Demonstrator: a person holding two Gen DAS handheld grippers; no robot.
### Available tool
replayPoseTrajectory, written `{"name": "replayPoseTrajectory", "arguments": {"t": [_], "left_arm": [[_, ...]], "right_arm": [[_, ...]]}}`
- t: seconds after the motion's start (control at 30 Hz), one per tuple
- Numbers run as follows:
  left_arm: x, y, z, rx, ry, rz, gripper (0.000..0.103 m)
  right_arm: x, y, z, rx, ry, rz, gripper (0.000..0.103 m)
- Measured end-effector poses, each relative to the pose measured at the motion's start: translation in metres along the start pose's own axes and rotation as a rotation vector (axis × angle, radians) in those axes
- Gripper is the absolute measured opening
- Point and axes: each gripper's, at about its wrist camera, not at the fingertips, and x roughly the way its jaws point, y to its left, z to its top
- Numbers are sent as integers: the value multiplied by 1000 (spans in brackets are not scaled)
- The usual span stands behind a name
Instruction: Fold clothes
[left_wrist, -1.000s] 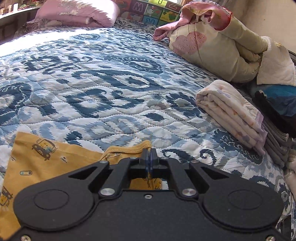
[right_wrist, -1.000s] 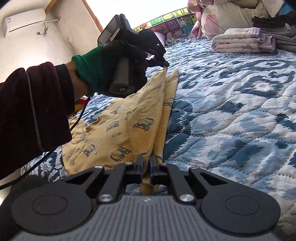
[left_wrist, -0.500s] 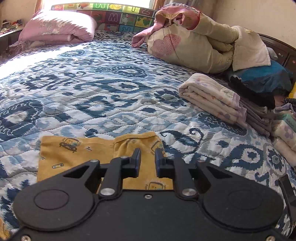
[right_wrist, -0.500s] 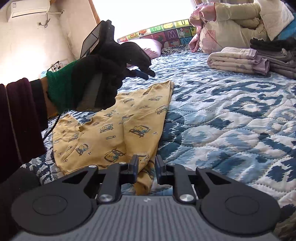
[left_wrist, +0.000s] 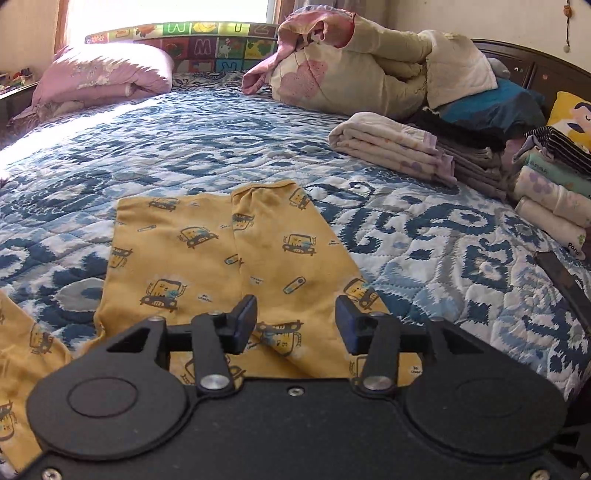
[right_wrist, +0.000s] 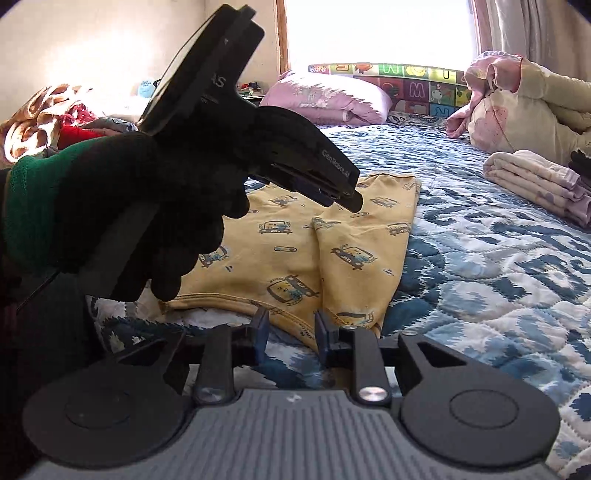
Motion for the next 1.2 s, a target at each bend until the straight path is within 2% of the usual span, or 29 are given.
{"name": "replayPoseTrajectory", "arguments": {"t": [0.03, 0.07, 0.17, 0.2, 0.27, 0.3, 0.33, 0.43, 0.57, 0.67, 0.77, 0.87, 1.03, 1.1, 1.2], "left_arm": [[6, 5, -4, -14, 38, 1, 54], [5, 12, -6, -40, 43, -11, 55], [-25, 30, -2, -162, -40, -25, 52], [-36, 39, -1, -208, -71, -22, 53], [-59, 61, -3, -324, -139, -16, 63], [-70, 76, -7, -391, -171, -23, 69], [-76, 87, -11, -441, -179, -15, 70], [-95, 122, -22, -578, -195, 47, 70], [-111, 163, -39, -788, -169, 102, 70], [-115, 180, -53, -879, -134, 131, 68], [-119, 183, -60, -890, -117, 133, 66], [-121, 189, -67, -898, -110, 147, 64], [-121, 199, -80, -922, -109, 125, 59], [-120, 201, -82, -926, -116, 113, 59], [-117, 202, -82, -902, -122, 106, 59]], "right_arm": [[0, -1, -1, 6, 9, -1, 29], [-1, -1, -3, 13, 13, -5, 29], [-11, 0, -5, 27, -3, -25, 33], [-14, 0, -5, 32, -12, -34, 41], [-21, 3, -4, 38, -36, -48, 57], [-24, 5, -2, 38, -50, -51, 69], [-26, 7, 0, 36, -65, -51, 73], [-25, 17, 4, 10, -83, -51, 73], [-20, 40, 11, -85, -104, -56, 71], [-15, 64, 13, -185, -110, -50, 66], [-12, 89, 12, -304, -124, -40, 62], [-4, 112, 10, -421, -126, -28, 53], [29, 140, -1, -588, -55, -63, 48], [36, 138, -4, -597, -19, -98, 47], [9, 122, 8, -539, -100, -124, 48]]}}
